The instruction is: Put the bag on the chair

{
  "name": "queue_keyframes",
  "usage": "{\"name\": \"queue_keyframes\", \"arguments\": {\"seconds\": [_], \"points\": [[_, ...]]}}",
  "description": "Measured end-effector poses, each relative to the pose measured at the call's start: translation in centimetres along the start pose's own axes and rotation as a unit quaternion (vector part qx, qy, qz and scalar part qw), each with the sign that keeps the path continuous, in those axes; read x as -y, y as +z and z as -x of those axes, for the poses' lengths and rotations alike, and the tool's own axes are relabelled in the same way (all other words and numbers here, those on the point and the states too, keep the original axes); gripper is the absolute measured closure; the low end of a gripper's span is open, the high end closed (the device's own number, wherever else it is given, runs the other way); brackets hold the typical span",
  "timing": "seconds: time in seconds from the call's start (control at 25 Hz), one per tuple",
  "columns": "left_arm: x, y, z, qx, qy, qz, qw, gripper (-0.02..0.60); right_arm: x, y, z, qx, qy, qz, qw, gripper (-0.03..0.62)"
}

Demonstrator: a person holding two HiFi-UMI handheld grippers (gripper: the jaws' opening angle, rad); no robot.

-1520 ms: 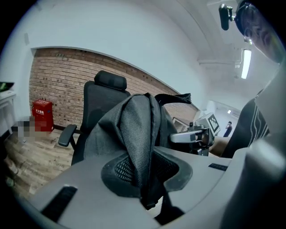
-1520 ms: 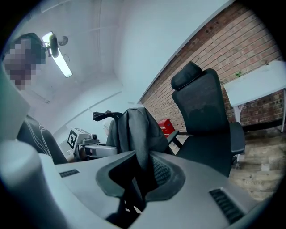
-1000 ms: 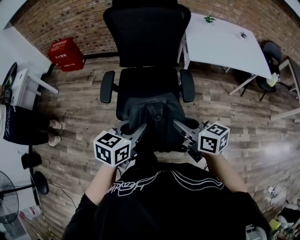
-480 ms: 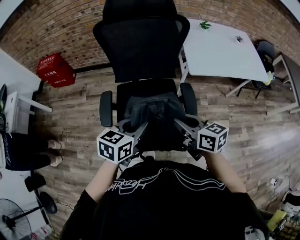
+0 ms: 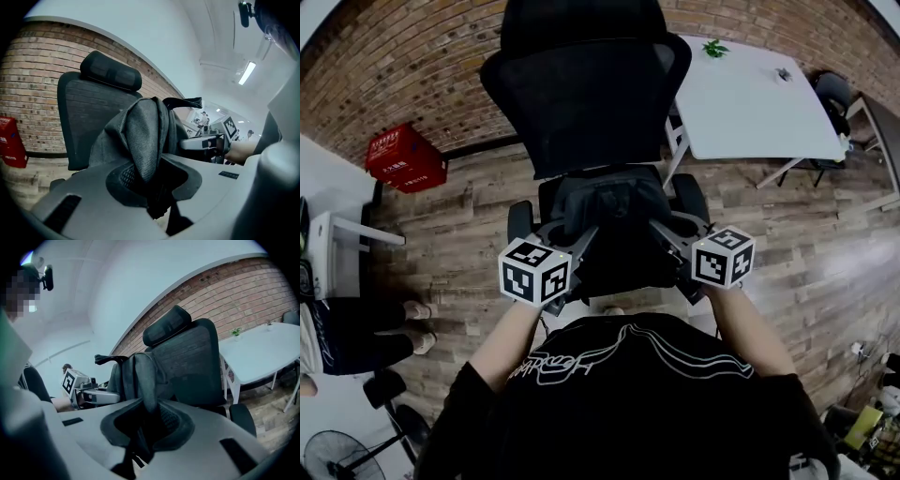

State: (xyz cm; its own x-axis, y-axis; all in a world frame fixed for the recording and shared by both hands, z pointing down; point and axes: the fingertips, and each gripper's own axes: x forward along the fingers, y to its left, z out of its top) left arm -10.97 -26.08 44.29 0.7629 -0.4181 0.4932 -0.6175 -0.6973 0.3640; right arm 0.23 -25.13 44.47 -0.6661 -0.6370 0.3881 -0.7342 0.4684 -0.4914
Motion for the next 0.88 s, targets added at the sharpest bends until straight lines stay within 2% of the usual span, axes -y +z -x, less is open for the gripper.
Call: {"name": "queue_keyframes", "arguments": {"seconds": [0.56,0.88], "points": [[-5.5,2.0,-5.1,-0.006,0.006,-0.011,0.9999,0.491,5.4,2.3,-5.1,-0.025,-0.008,0.001,1.0,0.543],[-8.9,2.4,-8.9,-0.002,0.027,-0.01,0.9996,0.491,9.6,2.8,-8.5,-0.057,0.0,-0.002,0.998,0.536]]}}
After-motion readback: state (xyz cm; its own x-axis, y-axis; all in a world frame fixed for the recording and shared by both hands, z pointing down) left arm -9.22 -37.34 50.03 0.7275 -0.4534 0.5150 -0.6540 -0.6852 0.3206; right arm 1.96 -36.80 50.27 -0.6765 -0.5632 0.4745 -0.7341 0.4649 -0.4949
